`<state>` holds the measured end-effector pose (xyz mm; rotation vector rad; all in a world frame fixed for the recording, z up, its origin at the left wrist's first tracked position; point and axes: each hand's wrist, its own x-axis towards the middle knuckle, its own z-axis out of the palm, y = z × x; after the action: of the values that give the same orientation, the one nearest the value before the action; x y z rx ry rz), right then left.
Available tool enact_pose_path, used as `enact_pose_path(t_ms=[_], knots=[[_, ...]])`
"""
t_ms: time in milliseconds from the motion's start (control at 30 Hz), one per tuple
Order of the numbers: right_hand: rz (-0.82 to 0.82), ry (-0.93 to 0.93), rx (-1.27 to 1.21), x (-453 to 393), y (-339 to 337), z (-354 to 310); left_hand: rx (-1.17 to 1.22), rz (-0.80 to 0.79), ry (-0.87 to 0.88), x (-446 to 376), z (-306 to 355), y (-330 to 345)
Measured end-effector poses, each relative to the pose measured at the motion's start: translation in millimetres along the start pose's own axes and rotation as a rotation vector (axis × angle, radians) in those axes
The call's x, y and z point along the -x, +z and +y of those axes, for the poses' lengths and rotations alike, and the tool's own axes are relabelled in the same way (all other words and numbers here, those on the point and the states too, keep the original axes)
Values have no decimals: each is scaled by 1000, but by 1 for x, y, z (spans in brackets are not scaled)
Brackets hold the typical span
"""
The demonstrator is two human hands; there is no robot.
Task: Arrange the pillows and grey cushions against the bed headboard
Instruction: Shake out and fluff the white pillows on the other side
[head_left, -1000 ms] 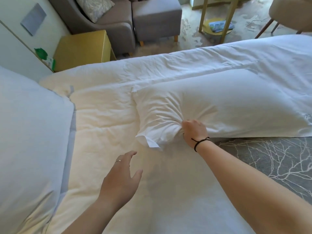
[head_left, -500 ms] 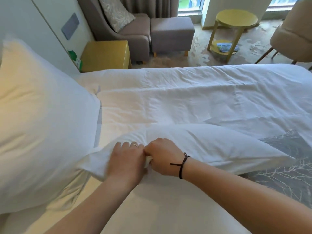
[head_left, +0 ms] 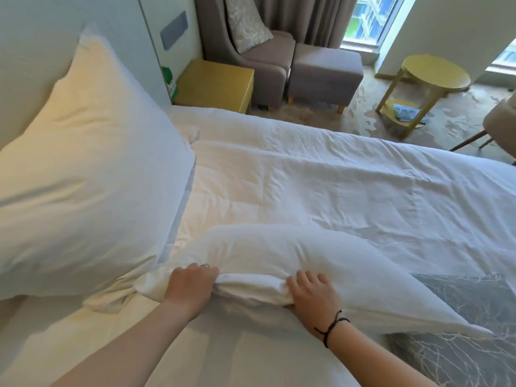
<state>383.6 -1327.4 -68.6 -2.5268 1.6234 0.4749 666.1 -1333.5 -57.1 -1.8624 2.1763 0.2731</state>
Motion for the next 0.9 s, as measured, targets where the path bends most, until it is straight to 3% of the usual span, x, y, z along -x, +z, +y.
enact_pose_path(t_ms=[233, 333, 433, 533, 600, 733, 800, 900], knots=[[-159, -91, -120, -41, -43, 12, -122, 58, 116, -25, -20, -44], [-138, -72, -234, -59, -94, 29, -199, 214, 130, -58, -38, -100], [14, 4, -396, -85, -162, 38, -250, 454, 44, -99, -55, -181], [176, 67, -523, -121, -225, 27, -16, 692, -83, -121, -69, -258], [232, 120, -599, -150, -257, 11, 255, 722, -69, -121, -78, -288], [268, 216, -813, -218, -286, -34, 716, 390, -58, -89, -112, -264], [235, 235, -920, -253, -280, -61, 909, 159, -161, -63, -135, -218], [46, 174, -977, -286, -239, -117, 1026, -103, -359, -20, -162, -129]])
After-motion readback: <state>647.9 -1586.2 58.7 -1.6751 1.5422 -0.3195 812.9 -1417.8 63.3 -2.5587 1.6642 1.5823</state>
